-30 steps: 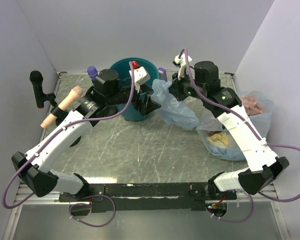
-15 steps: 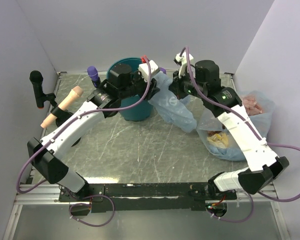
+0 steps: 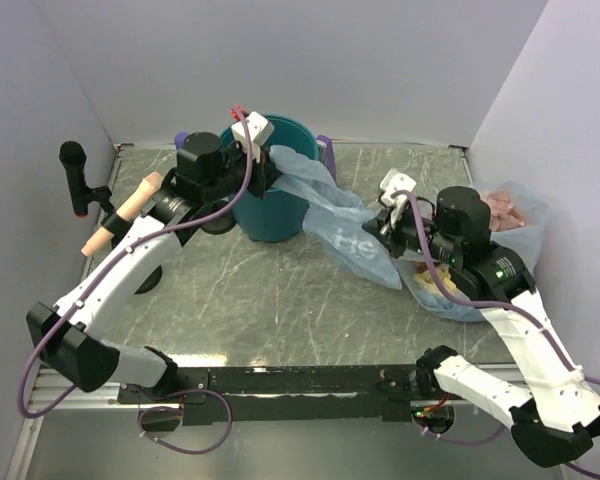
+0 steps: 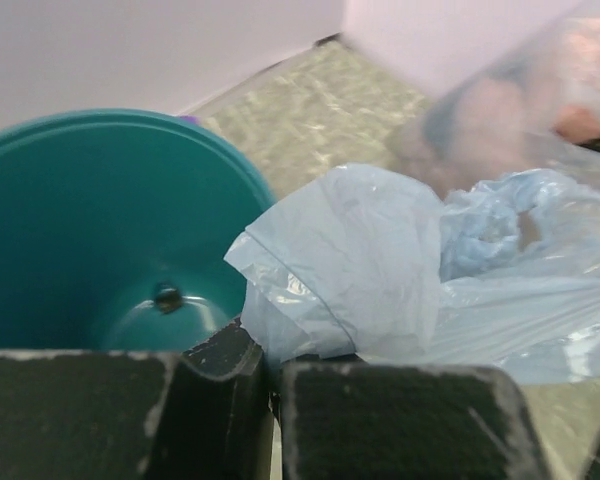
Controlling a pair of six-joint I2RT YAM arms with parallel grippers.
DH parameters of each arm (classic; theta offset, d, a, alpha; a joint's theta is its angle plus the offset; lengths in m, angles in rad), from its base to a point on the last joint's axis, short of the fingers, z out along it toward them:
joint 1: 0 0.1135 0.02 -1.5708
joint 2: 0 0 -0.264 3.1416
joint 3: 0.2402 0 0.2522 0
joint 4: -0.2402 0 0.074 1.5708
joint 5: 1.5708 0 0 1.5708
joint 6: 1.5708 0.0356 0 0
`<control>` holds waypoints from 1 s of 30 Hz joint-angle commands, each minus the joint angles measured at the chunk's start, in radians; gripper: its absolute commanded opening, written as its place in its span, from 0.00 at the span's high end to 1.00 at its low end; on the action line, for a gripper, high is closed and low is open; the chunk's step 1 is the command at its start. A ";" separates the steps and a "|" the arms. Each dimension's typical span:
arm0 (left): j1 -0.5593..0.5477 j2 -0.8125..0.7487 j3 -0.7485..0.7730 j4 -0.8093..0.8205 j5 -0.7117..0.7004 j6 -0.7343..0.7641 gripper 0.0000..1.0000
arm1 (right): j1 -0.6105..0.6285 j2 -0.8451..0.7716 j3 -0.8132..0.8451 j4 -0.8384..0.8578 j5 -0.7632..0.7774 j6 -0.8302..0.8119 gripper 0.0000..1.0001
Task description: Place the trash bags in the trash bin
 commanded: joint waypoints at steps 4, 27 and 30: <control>0.038 -0.122 -0.142 0.142 0.137 0.024 0.98 | -0.013 0.013 0.087 -0.342 -0.144 -0.151 0.72; 0.023 -0.254 -0.239 0.156 0.150 0.120 0.99 | -0.251 0.534 0.066 -0.038 -0.422 0.507 0.01; 0.023 -0.252 -0.236 0.155 0.143 0.113 0.99 | -0.231 0.609 0.089 0.009 -0.516 0.525 0.01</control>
